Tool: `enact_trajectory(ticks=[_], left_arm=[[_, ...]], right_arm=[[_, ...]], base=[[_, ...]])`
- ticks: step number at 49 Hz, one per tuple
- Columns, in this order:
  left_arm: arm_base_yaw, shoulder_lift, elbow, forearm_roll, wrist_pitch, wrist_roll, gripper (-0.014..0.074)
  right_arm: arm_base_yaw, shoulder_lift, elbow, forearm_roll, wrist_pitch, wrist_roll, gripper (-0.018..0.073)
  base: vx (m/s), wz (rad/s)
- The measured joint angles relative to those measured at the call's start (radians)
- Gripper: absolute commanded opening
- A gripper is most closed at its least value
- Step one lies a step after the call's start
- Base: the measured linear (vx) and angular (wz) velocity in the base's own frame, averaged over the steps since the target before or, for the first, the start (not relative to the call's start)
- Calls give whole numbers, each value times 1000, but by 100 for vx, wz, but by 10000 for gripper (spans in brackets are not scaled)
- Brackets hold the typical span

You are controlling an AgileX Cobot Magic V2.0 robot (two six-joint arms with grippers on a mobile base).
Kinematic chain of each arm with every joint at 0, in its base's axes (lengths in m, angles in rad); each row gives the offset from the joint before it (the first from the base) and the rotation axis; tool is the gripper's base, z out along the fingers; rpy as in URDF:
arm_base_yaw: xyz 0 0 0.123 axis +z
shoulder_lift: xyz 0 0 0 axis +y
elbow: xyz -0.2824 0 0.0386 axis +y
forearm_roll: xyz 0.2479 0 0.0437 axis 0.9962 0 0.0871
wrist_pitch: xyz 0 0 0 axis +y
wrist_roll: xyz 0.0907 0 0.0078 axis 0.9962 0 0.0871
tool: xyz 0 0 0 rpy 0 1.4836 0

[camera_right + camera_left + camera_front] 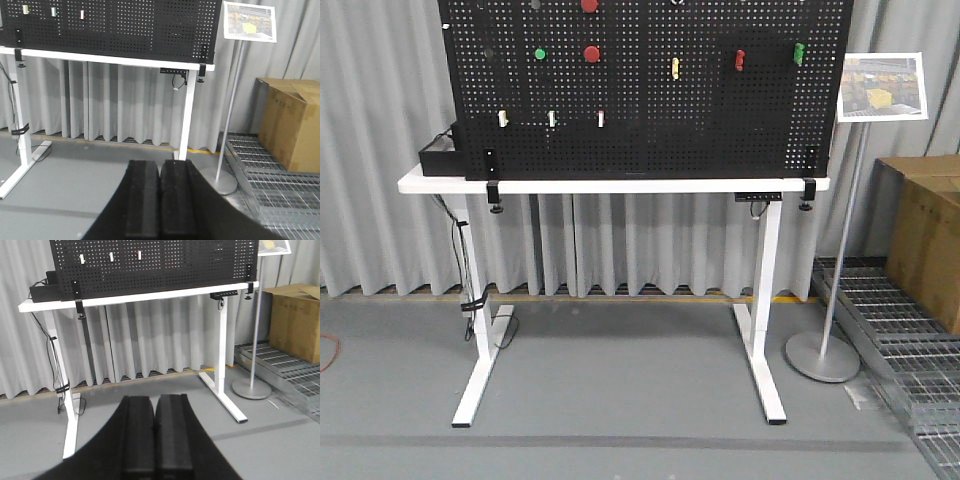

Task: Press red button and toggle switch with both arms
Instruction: 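Drive the base forward up to the black pegboard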

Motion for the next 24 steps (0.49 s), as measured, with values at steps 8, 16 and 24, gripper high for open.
enact_trajectory(ticks=[8,16,24], left_arm=[[0,0,0,0,0,0,2],[0,0,0,0,0,0,2],[0,0,0,0,0,0,2]], right_arm=[[0,0,0,0,0,1,-3],[0,0,0,0,0,3,-3],[0,0,0,0,0,3,-3]], base=[[45,-1],[46,0],[45,3]])
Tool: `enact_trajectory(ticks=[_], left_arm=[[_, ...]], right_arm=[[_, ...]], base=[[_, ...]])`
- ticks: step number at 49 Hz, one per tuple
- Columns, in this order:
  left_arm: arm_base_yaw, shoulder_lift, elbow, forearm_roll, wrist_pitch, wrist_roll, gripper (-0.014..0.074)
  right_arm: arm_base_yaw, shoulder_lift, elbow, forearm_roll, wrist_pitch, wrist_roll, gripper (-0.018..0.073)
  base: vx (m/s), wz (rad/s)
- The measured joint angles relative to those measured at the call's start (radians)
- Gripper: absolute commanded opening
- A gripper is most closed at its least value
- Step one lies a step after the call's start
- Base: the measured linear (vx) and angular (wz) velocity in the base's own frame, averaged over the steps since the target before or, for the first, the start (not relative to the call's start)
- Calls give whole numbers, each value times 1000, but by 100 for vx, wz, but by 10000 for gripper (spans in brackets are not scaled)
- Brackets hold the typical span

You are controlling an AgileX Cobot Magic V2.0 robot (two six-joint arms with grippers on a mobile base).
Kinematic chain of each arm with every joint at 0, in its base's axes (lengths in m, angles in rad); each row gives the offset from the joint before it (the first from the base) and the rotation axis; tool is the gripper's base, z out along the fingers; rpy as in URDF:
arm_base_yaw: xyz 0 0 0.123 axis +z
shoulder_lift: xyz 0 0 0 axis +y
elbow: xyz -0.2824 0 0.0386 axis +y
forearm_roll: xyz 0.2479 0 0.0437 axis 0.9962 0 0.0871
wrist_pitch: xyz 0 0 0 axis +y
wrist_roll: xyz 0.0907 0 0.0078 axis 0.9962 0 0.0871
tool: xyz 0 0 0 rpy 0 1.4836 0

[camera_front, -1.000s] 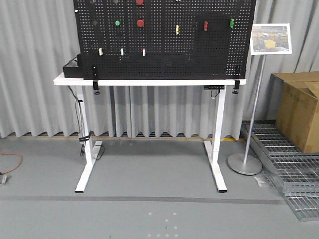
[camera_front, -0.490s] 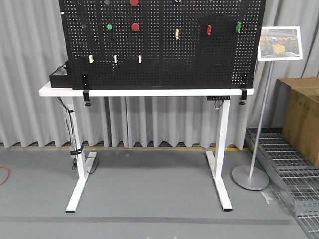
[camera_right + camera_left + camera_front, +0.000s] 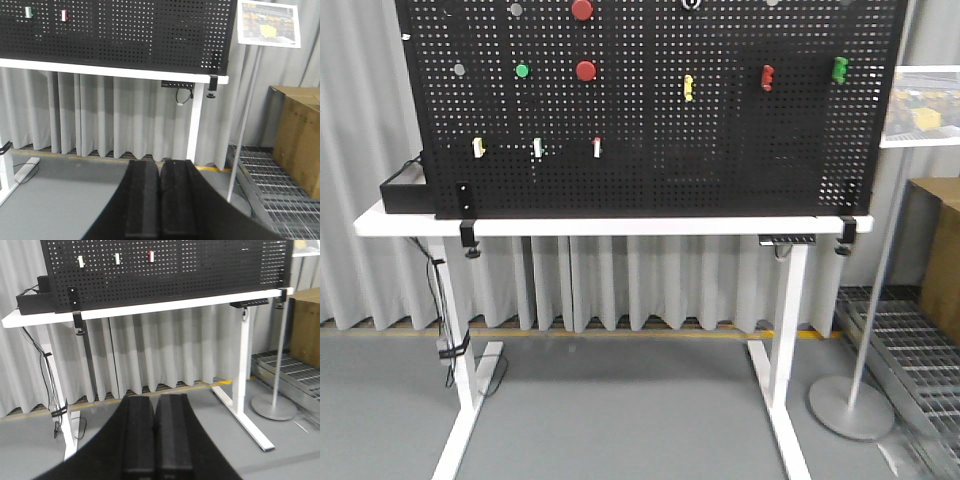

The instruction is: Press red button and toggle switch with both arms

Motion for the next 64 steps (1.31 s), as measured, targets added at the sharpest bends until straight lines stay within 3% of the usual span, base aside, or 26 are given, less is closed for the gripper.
enact_trajectory(ticks=[64], left_arm=[[0,0,0,0,0,0,2]], right_arm=[[0,0,0,0,0,5,-3]], base=[[43,1]])
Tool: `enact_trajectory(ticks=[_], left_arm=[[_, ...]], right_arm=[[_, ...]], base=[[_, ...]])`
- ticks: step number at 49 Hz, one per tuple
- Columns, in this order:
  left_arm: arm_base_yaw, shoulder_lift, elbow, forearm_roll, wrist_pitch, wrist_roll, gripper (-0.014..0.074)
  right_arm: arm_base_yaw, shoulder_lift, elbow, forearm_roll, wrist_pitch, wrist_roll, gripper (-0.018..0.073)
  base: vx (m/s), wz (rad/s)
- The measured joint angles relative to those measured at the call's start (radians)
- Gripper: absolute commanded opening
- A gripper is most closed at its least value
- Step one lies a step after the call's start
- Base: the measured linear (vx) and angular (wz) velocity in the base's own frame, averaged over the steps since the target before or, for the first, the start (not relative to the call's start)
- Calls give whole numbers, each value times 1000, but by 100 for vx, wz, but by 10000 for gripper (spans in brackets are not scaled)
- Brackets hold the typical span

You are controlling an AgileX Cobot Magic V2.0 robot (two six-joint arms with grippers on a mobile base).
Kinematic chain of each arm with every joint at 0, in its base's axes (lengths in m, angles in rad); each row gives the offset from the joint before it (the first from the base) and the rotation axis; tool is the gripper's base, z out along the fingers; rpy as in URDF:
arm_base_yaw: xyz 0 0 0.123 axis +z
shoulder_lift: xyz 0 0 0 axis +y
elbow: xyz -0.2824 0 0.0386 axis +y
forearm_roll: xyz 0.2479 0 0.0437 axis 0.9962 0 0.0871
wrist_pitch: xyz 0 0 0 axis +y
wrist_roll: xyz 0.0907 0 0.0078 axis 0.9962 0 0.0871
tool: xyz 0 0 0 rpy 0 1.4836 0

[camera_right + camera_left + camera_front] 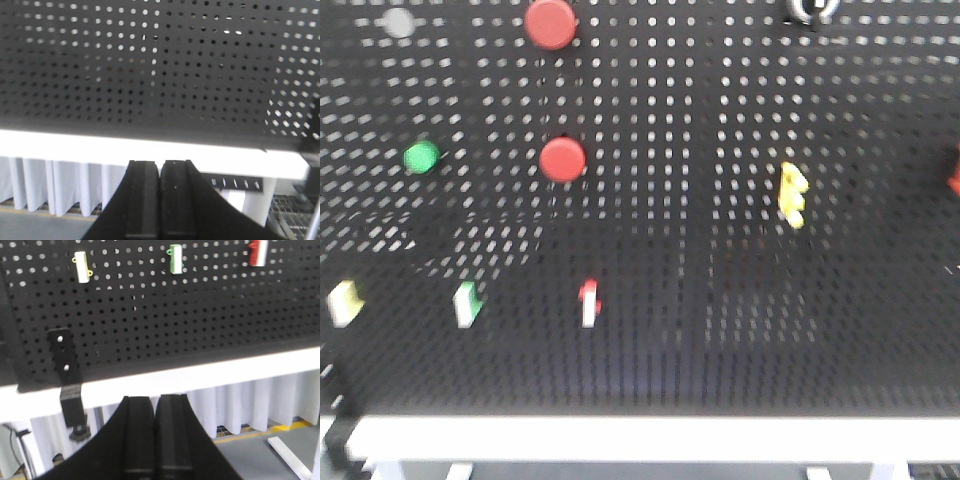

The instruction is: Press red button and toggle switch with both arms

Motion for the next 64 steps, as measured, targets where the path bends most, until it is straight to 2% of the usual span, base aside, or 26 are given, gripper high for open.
enact_trajectory(ticks=[16,53,57,61,64], left_arm=[[0,0,0,0,0,0,2],[0,0,0,0,-5,0,2],[0,0,0,0,-50,-5,2],[0,0,-2,-11,-131,-36,2],[0,0,-32,-15,-136,-57,2]], right_arm=[[0,0,0,0,0,0,-3],[0,0,0,0,-4,6,-3],[0,0,1,4,-54,10,-3],[0,0,-1,13,-188,34,-3],[0,0,-22,16,-252,56,-3]], base=[[22,-8],[2,-3],[0,0],[0,0],[0,0]])
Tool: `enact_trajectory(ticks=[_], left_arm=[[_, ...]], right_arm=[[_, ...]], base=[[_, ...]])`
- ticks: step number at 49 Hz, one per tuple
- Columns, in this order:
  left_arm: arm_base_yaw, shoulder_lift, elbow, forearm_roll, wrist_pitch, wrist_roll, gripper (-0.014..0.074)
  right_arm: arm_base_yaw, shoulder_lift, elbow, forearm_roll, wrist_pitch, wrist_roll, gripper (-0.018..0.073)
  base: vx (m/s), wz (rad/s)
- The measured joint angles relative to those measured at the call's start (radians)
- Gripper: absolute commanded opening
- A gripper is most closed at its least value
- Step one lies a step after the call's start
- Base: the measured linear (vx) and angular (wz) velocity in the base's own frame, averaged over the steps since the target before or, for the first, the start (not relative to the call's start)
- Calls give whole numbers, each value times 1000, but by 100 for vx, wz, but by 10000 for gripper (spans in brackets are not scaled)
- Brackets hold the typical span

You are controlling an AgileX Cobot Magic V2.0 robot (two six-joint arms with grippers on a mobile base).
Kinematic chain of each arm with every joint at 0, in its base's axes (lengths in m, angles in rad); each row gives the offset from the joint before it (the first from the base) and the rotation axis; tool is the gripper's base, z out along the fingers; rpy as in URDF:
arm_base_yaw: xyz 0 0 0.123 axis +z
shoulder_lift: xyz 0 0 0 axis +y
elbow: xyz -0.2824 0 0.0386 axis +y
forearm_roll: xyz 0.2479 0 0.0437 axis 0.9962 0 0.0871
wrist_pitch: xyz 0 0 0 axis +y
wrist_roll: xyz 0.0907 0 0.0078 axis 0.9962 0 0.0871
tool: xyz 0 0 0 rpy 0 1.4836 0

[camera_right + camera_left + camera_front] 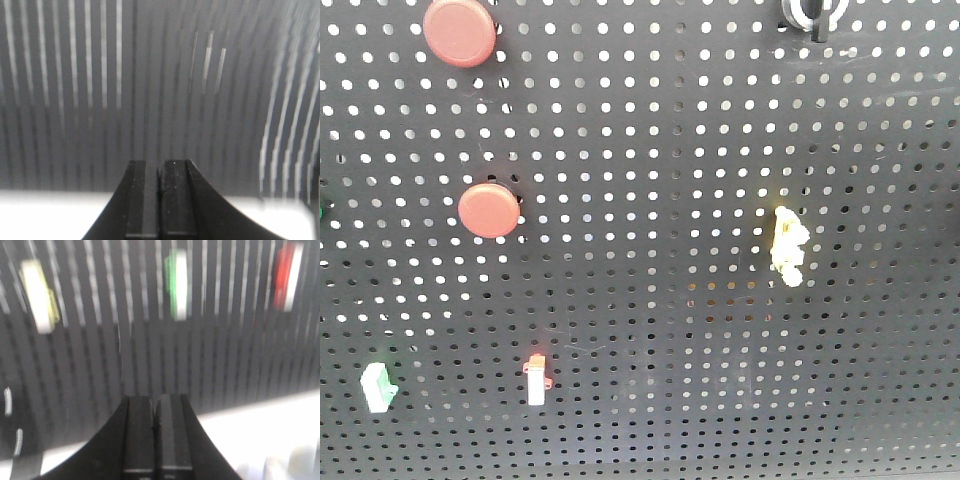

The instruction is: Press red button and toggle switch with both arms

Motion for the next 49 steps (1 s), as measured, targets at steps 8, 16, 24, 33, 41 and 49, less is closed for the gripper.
enact_trajectory(ticks=[8,16,24,33,41,49], left_arm=[[0,69,-238,4,79,2,2],[0,307,-597,5,193,85,2],[0,574,-942,5,304,122,2],[0,721,-1149,2,377,124,2],[0,749,-1194,-100,431,138,2],[-33,816,-1231,-391,477,359,2]], right_arm=[[0,40,-241,2,4,23,-3],[0,227,-547,-12,136,30,-3],[0,432,-806,-11,290,31,-3],[0,549,-909,0,359,43,-3],[0,561,-911,46,389,76,-3],[0,561,-912,80,390,82,-3]], base=[[0,0],[0,0],[0,0],[0,0],[0,0],[0,0]])
